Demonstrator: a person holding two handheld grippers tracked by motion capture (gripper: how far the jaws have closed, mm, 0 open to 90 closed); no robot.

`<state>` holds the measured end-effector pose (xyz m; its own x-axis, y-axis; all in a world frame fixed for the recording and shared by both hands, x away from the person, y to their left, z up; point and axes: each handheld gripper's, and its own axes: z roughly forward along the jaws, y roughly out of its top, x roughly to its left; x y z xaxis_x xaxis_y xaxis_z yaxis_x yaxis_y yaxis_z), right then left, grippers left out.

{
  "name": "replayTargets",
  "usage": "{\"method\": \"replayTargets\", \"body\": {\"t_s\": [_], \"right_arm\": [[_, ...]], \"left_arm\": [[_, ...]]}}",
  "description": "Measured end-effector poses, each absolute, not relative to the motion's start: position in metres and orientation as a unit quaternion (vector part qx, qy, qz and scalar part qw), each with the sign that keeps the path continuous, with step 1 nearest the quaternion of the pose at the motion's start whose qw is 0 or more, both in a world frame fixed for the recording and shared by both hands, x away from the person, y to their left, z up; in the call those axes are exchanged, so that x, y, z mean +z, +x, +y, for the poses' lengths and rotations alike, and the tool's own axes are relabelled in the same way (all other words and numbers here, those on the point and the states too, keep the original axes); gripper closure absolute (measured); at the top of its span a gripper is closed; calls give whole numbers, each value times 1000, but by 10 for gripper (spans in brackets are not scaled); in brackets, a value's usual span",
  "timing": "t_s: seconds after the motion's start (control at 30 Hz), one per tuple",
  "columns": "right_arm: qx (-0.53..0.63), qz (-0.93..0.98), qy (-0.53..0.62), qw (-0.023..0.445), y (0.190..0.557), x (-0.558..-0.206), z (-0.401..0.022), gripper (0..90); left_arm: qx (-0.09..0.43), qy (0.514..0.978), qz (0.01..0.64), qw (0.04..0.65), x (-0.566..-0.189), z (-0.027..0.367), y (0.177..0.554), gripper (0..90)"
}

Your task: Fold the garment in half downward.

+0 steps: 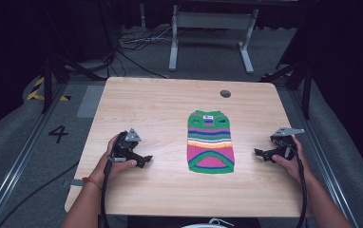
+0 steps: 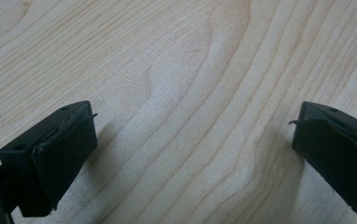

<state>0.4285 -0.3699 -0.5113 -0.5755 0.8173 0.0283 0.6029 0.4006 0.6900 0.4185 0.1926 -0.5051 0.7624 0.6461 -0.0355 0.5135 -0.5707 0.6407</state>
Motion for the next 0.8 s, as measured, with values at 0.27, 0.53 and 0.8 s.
{"method": "replayTargets", "body": {"t_s": [0.27,0.53,0.8], "right_arm": [[335,822,432,160,428,-511,-370,2],[336,823,429,158,428,-511,-371,1],[337,825,425,157,429,-511,-372,1]], "left_arm": [[102,881,328,326,-505,193,419,4],[104,878,334,326,-505,192,418,4],[105,878,334,325,-505,192,418,4]]}}
